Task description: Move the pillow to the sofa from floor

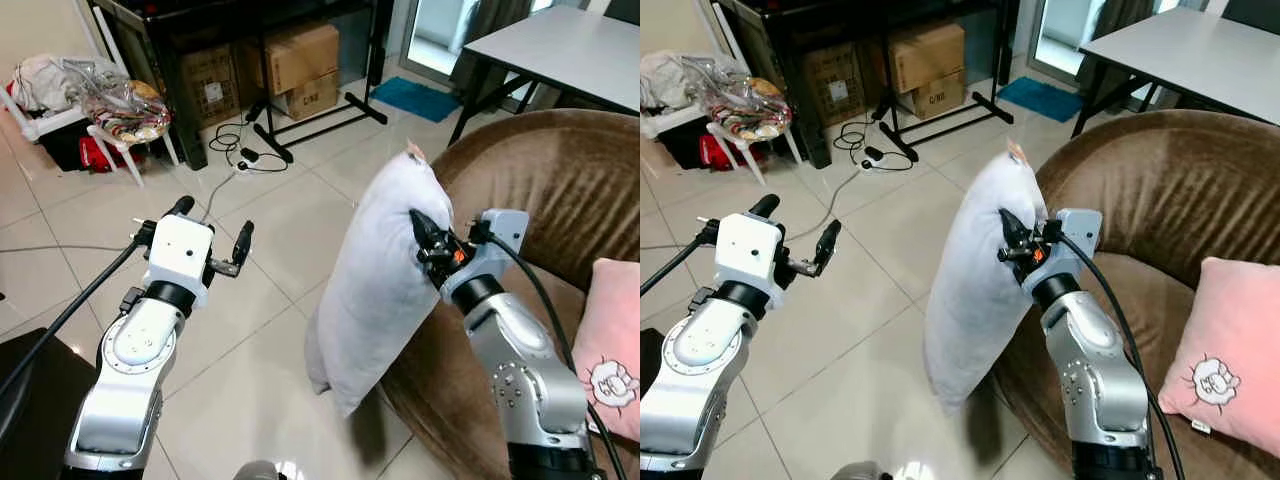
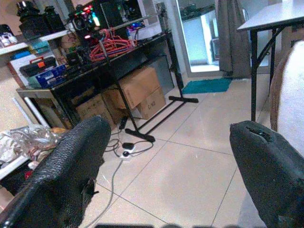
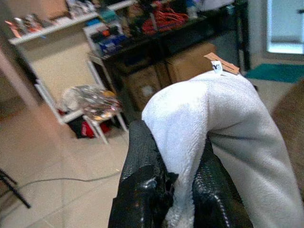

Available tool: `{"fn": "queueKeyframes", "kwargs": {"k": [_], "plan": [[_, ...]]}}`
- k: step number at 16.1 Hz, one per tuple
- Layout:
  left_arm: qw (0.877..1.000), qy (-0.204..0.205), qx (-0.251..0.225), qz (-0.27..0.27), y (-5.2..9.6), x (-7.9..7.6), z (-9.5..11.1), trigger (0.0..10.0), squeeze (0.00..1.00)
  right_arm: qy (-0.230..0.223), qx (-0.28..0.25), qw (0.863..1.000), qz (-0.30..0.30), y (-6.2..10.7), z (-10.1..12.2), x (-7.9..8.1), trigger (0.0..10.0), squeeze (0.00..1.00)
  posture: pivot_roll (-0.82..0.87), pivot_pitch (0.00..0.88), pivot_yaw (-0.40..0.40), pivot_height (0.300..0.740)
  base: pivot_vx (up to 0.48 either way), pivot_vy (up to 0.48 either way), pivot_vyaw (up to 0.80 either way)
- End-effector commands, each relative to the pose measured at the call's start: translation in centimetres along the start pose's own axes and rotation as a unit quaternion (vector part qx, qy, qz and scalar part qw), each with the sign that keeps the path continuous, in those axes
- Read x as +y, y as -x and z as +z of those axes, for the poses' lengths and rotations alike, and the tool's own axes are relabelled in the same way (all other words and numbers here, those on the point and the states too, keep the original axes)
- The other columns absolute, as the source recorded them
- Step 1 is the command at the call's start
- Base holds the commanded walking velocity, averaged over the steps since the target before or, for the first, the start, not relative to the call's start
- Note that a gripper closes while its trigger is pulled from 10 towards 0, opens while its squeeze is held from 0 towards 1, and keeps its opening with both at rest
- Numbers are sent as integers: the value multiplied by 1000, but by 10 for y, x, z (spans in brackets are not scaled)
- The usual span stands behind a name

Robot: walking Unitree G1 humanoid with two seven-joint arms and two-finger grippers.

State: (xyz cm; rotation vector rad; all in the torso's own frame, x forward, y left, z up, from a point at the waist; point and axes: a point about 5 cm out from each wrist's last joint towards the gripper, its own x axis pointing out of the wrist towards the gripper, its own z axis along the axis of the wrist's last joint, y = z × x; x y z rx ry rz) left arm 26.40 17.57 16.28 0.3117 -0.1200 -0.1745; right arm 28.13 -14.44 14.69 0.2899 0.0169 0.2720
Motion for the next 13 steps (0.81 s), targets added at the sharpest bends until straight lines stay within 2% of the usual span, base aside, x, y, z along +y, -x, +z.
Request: {"fn": "queueKeyframes", "kwargs": {"k": [1,7,10,13], "plan": [[1000,-1,1,10,-1,3,-1,10000,0,10,-33,999,-1,-3,13,2,10000,0,-43,0,17,740,0,0,0],[1000,-10,3,10,-2,4,-1,10000,0,44,-23,999,-20,-5,10,1,10000,0,-42,0,19,740,0,0,0],[1000,0,-6,-3,-3,2,1,10000,0,44,-23,999,-3,-9,10,9,10000,0,-43,0,20,740,0,0,0],[1000,0,-7,-5,-3,2,2,10000,0,37,-22,999,-2,-12,9,14,10000,0,-41,0,20,740,293,0,-800]]}}
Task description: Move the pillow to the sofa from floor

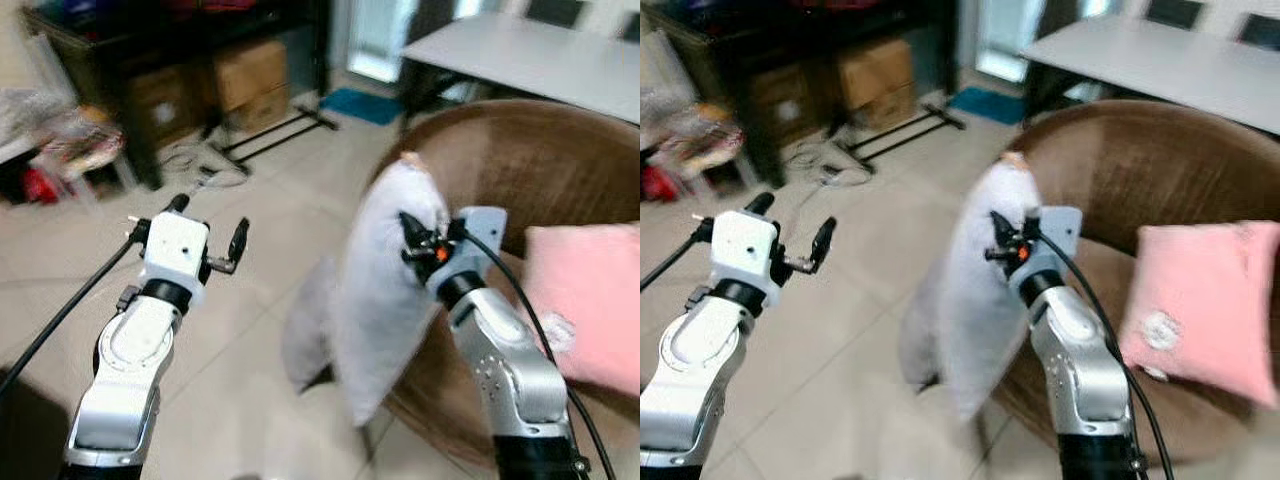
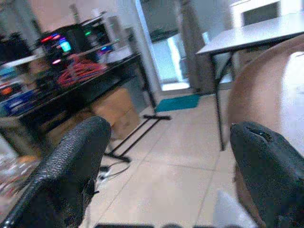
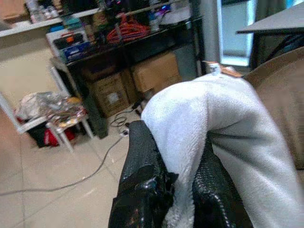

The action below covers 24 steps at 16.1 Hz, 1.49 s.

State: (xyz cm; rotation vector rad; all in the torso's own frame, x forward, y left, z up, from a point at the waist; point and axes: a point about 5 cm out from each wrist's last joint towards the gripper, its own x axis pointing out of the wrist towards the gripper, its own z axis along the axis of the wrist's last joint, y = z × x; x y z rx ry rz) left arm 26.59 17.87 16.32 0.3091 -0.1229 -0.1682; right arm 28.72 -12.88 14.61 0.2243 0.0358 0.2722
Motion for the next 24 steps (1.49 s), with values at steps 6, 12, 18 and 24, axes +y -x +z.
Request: {"fn": "queueKeyframes", "kwargs": {"k": [6,12,18,24], "plan": [[1000,0,-5,-10,-1,0,2,10000,0,3,-35,999,-2,-5,13,2,10000,0,-36,0,19,740,311,0,-800],[1000,-2,-4,-14,-2,-1,2,10000,0,7,-35,999,1,-5,12,3,10000,0,-35,0,19,740,309,0,-800],[1000,-9,-4,-22,0,-2,1,10000,0,18,-30,997,65,-11,14,10,10000,0,-32,0,20,740,190,0,0],[989,-21,50,-136,18,-4,-12,10000,0,34,-27,971,234,-26,38,19,10000,0,-21,0,12,740,0,0,0]]}}
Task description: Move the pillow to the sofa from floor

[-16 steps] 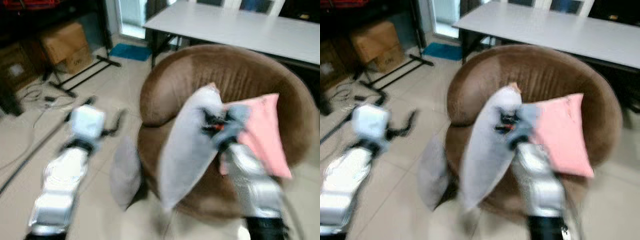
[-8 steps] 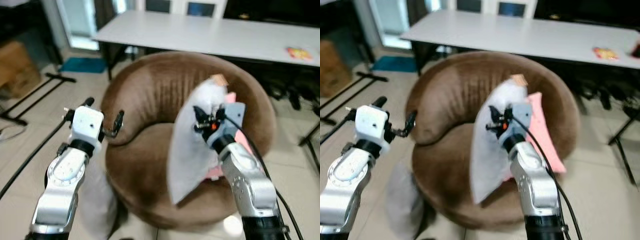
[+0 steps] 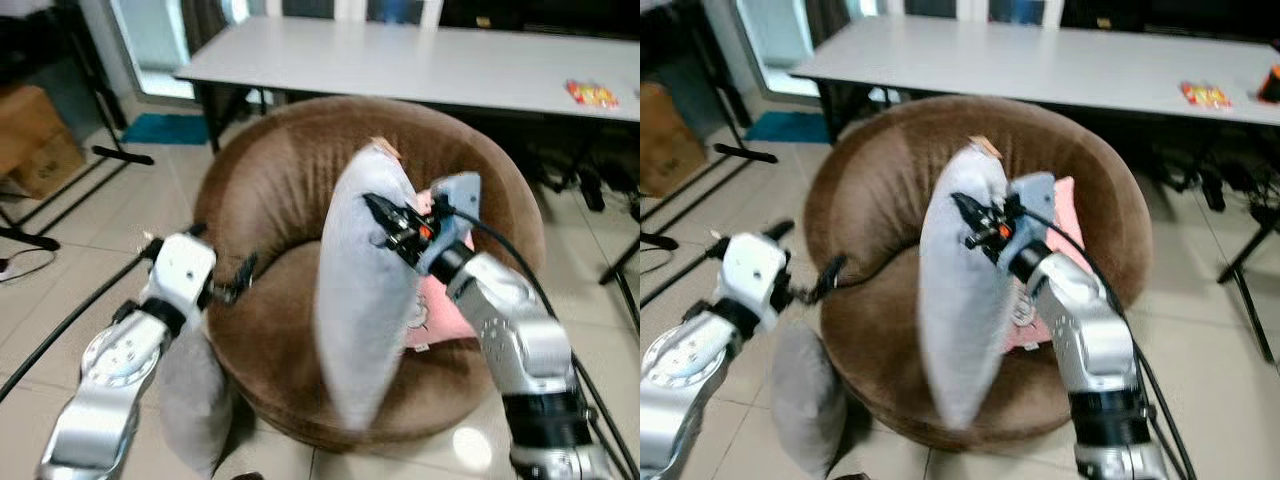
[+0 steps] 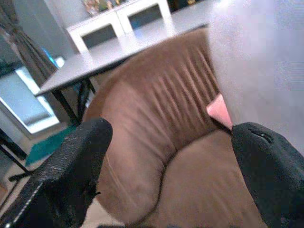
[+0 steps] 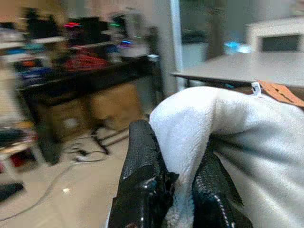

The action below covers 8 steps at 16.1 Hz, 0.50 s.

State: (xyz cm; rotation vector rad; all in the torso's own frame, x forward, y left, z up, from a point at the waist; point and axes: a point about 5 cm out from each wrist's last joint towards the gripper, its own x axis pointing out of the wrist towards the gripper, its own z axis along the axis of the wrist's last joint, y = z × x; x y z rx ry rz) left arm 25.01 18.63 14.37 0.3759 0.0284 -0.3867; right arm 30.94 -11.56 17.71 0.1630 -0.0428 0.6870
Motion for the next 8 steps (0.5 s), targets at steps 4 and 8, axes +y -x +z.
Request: {"fn": "queueKeyframes", "kwargs": {"k": [4,8], "plan": [[997,7,35,-73,14,-5,-5,10000,0,10,13,998,57,-34,6,-7,10000,0,-10,0,9,740,0,0,0],[995,16,52,-89,21,-3,-5,10000,0,45,43,998,2,-61,1,-33,10000,0,13,0,4,740,0,0,0]]}}
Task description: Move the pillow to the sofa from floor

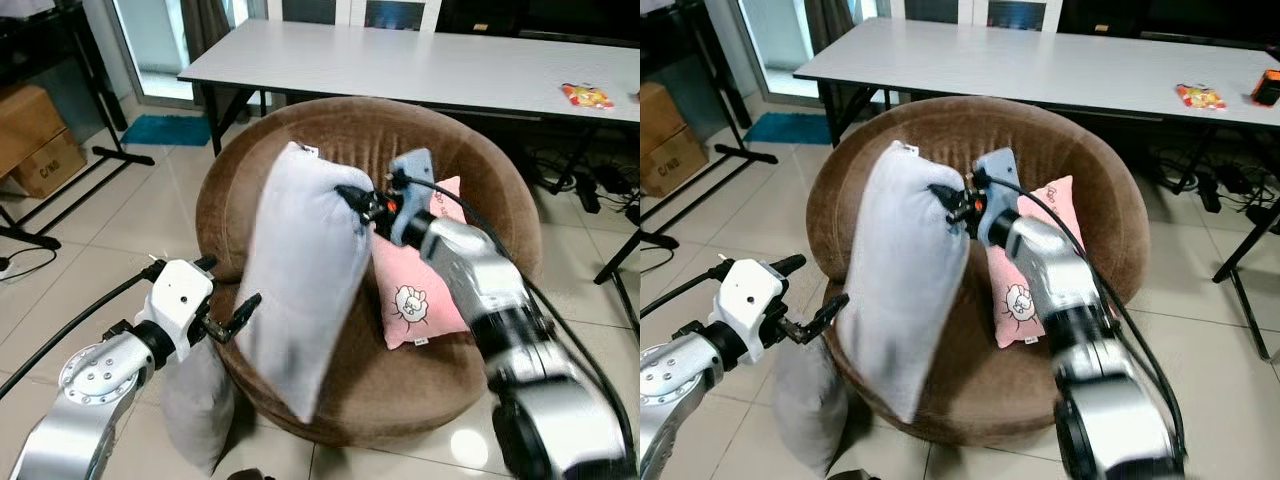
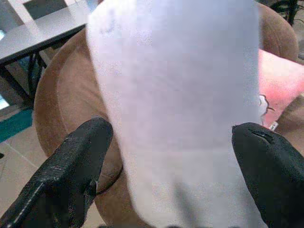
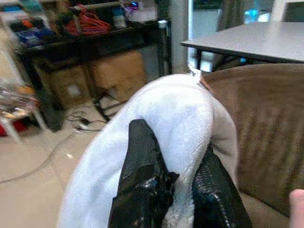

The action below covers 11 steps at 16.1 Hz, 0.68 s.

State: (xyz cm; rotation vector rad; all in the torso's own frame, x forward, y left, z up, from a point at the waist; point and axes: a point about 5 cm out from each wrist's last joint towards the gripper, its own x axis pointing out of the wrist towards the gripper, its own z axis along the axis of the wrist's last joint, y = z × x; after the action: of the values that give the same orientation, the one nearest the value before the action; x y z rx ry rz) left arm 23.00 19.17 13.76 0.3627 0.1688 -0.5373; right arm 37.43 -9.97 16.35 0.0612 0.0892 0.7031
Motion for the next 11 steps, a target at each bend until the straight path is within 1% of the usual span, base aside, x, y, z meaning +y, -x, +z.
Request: {"fn": "queueKeyframes", "kwargs": {"k": [1,2,3,6,7,9,10,11], "plan": [[1000,1,5,-7,4,1,1,10000,0,30,-26,999,-35,-5,17,-9,10000,0,19,0,3,740,0,0,0],[1000,8,13,-17,5,-1,-2,10000,0,51,-9,996,-68,-11,18,-14,10000,0,21,0,3,740,0,0,0],[999,17,17,-28,8,-3,-3,10000,0,62,4,994,-86,-14,16,-17,10000,0,23,0,3,740,0,0,0],[998,39,15,-44,11,-6,-2,10000,0,45,37,992,-115,-15,1,-19,10000,0,30,0,3,740,0,0,0],[998,43,15,-49,13,-6,-2,10000,0,68,72,979,-177,-7,-14,-29,10000,1000,34,0,3,740,0,0,0],[998,44,16,-50,14,-5,-1,10000,0,37,64,977,-202,-2,-18,-35,10000,1000,35,0,7,740,0,0,0],[998,43,16,-50,14,-4,0,10000,0,43,61,970,-231,3,-17,-42,10000,1000,35,0,9,740,0,0,0],[998,42,15,-49,13,-4,0,10000,0,38,55,968,-242,5,-16,-45,10000,1000,33,0,13,740,0,0,0]]}}
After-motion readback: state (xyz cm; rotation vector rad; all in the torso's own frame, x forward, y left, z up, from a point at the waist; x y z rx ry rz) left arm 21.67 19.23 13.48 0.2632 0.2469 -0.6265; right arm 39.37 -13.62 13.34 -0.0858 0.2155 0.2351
